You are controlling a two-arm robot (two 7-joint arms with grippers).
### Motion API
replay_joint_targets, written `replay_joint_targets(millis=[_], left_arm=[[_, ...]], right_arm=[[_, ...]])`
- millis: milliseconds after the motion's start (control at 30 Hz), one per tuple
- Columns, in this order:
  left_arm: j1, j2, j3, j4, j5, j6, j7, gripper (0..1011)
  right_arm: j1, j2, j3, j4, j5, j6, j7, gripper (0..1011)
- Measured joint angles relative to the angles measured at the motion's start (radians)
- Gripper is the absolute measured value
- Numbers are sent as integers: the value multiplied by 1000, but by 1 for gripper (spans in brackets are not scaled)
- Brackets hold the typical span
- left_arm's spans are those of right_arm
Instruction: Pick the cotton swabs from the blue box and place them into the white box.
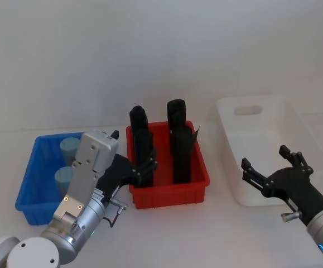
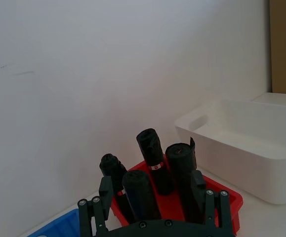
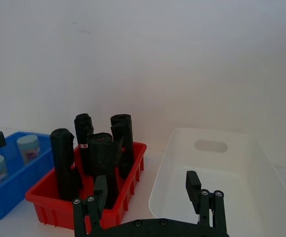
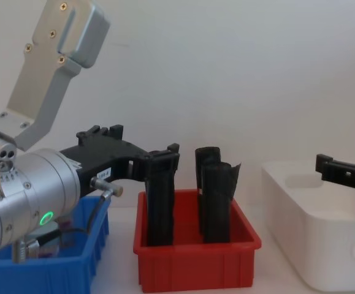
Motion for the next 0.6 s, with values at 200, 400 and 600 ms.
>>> replay_joint_targets(millis=[200, 400, 600], left_arm=[[0, 0, 0, 0, 0, 0, 0, 1004], [0, 0, 0, 0, 0, 0, 0, 1004], [0, 0, 0, 0, 0, 0, 0, 1004]], right_arm=[[0, 0, 0, 0, 0, 0, 0, 1002], [0, 0, 0, 0, 0, 0, 0, 1002], [0, 0, 0, 0, 0, 0, 0, 1002]])
